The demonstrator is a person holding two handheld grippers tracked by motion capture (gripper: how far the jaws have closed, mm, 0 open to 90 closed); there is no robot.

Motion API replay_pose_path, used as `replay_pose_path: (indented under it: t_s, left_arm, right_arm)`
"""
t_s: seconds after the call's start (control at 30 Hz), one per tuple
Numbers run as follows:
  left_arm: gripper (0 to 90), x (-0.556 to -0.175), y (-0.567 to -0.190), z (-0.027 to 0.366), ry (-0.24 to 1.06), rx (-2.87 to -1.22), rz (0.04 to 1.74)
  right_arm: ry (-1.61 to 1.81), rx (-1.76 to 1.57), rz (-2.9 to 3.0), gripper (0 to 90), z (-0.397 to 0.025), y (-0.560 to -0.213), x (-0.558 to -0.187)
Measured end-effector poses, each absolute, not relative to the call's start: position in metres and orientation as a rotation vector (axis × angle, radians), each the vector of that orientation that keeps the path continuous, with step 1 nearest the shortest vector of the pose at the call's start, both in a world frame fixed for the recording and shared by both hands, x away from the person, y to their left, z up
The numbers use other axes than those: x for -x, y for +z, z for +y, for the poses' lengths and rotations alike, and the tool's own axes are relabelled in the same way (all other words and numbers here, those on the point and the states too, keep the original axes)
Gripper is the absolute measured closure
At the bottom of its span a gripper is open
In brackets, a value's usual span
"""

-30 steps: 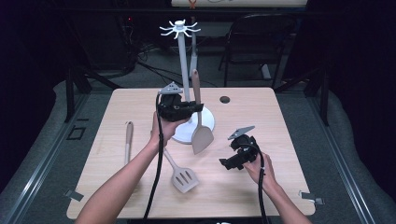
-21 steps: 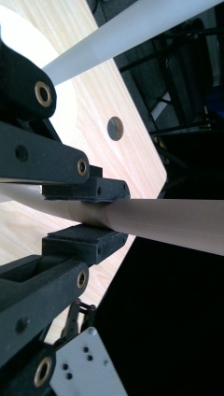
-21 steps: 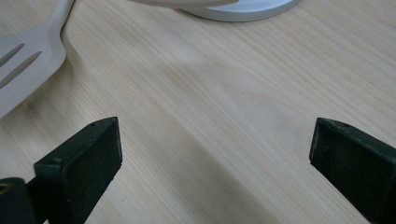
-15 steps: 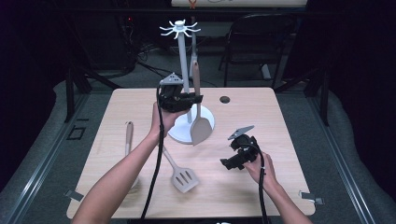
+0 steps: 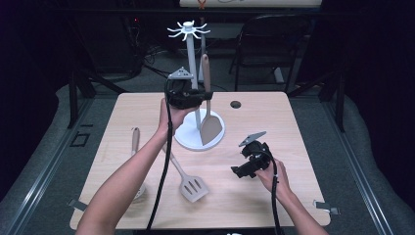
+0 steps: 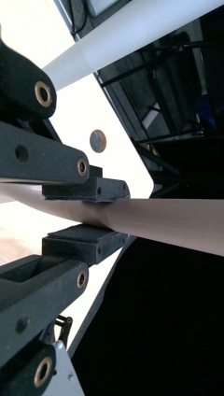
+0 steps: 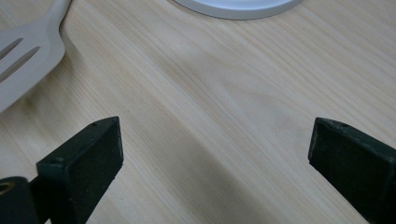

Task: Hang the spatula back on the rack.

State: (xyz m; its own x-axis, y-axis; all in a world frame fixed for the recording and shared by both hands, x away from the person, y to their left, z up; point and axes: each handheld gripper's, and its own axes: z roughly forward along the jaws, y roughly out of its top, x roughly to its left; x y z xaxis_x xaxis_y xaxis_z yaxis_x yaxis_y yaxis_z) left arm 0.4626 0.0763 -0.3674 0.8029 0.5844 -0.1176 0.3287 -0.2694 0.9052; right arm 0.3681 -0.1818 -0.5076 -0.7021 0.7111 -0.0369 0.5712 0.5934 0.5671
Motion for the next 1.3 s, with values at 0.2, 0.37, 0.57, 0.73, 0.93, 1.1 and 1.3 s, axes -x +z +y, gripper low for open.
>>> replay_pose_path:
  t_s: [0.2,0.37,0.57,0.73,0.93,1.1,1.3]
  left_arm:
    - [77.4,-0.468,-0.361,0.078,0.279,-1.892,0.680]
    - [77.4,-0.471,-0.355,0.079,0.282,-1.898,0.675]
    - [77.4,-0.477,-0.347,0.079,0.279,-1.893,0.684]
    - [77.4,-0.481,-0.338,0.076,0.286,-1.894,0.684]
    - [77.4,-0.484,-0.331,0.076,0.291,-1.900,0.683]
    - [77.4,-0.489,-0.329,0.079,0.283,-1.885,0.700]
    - [77.3,-0.492,-0.326,0.082,0.282,-1.875,0.708]
  right_arm:
    - [0.781,-1.049,2.571,3.1,-0.181,-0.508,-0.368]
    - [0.790,-1.045,2.574,3.6,-0.181,-0.508,-0.368]
    - [0.796,-1.052,2.571,3.7,-0.180,-0.508,-0.368]
    - [0.801,-1.054,2.578,3.5,-0.179,-0.508,-0.367]
    - [0.798,-1.051,2.575,3.5,-0.180,-0.508,-0.367]
    - [0.802,-1.051,2.582,3.4,-0.180,-0.508,-0.368]
    - [0.795,-1.054,2.585,3.4,-0.181,-0.508,-0.368]
